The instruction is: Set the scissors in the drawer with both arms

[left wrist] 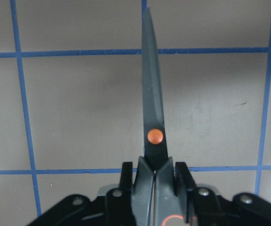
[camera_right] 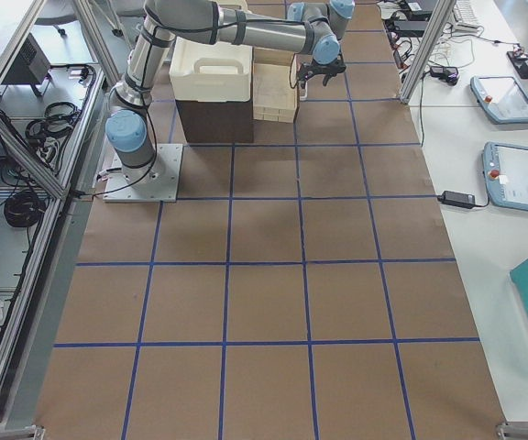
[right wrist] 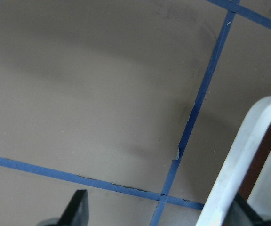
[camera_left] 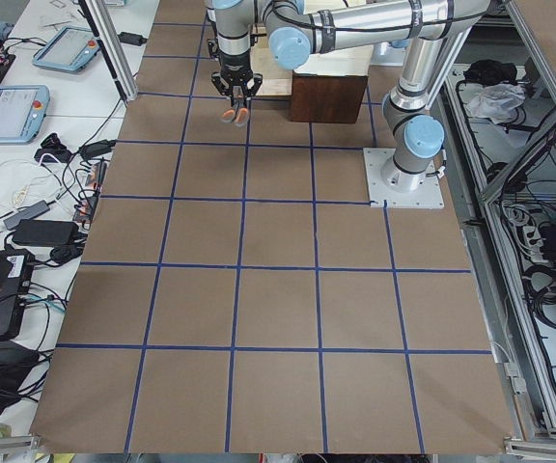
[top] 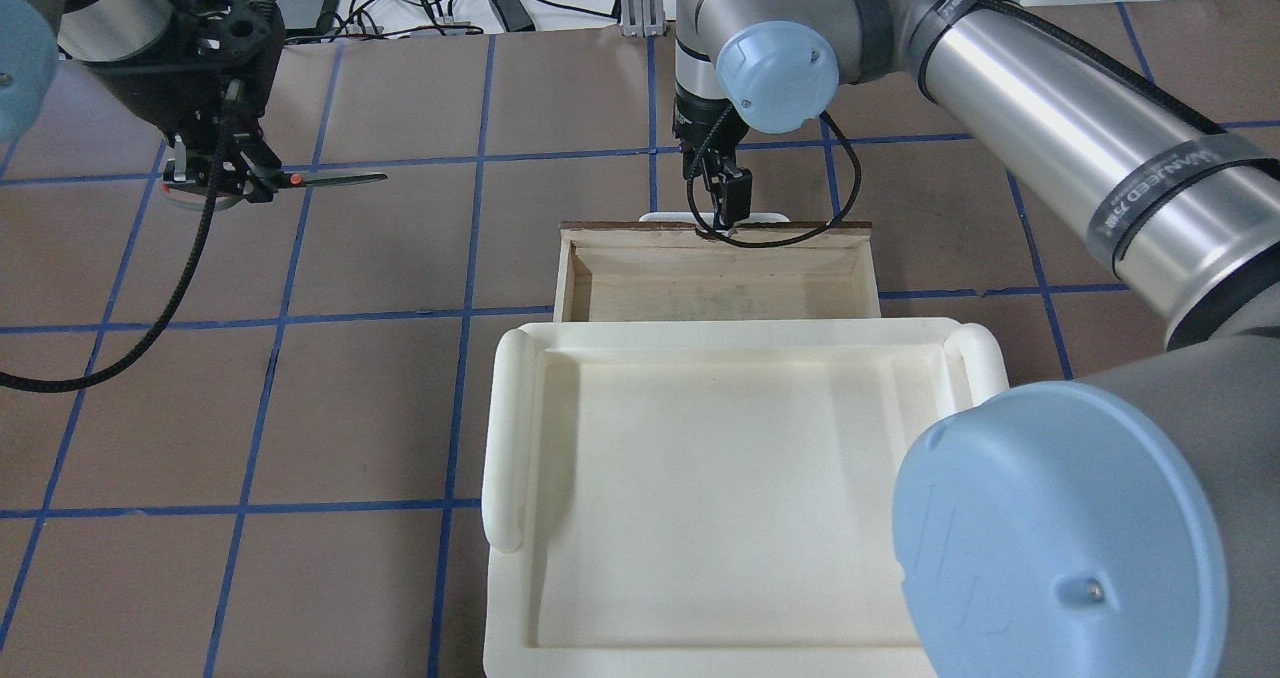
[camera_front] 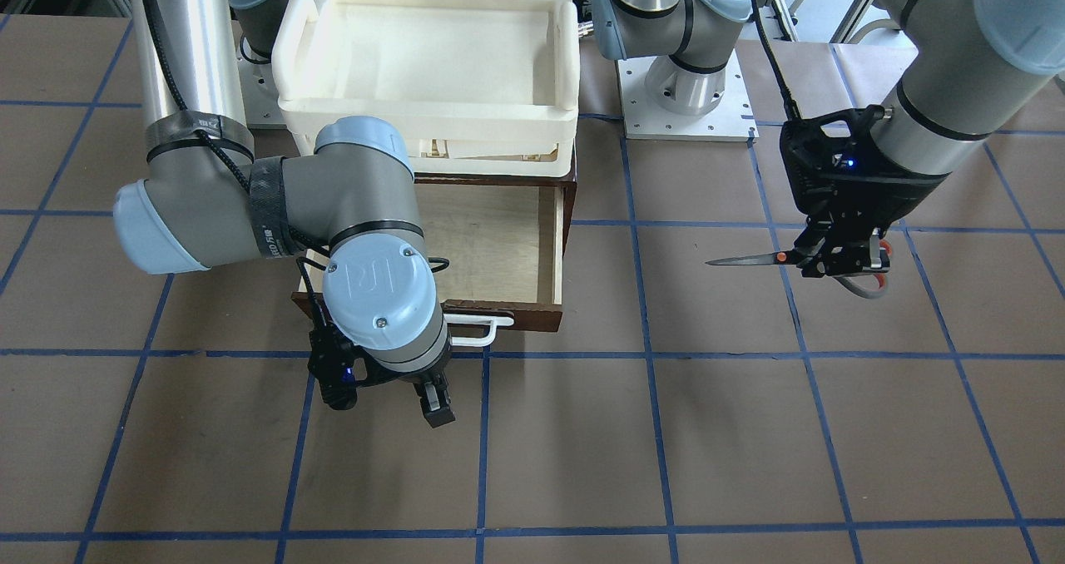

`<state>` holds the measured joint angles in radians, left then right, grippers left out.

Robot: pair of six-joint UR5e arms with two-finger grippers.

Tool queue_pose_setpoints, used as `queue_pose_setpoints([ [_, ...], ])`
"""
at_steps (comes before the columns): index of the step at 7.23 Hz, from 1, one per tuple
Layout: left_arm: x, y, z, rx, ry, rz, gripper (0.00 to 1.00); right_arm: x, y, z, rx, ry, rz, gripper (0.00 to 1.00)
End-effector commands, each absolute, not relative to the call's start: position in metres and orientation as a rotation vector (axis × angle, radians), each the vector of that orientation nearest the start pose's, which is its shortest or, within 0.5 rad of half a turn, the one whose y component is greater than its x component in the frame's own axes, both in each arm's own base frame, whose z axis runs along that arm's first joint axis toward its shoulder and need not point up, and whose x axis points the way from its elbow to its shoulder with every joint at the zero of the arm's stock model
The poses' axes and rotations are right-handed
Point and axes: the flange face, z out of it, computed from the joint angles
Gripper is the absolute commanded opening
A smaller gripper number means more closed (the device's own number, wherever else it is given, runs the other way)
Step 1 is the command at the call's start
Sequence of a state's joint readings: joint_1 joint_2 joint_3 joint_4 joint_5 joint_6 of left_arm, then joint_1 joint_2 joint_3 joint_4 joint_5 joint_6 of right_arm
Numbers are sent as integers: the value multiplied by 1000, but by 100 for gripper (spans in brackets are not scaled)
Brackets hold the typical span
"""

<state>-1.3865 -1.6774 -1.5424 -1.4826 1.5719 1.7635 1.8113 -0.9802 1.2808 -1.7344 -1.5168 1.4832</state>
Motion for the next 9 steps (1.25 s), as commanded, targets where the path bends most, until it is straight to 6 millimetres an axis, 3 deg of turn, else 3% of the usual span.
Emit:
queue_pose_setpoints([
  [1,-32,-553,455,-2238,-2217,6,0,293,-648,285,1876,2598,212,100],
  [7,-31,-554,455,-2238,-2217,6,0,293,-659,296,1862,2584,182,100],
  [8,-35,-553,456,-2233,-2209,23,0,293,-656,303,1862,2581,175,100],
  [9,-54,-552,452,-2266,-2165,9,0,290,-650,329,1850,2562,144,100],
])
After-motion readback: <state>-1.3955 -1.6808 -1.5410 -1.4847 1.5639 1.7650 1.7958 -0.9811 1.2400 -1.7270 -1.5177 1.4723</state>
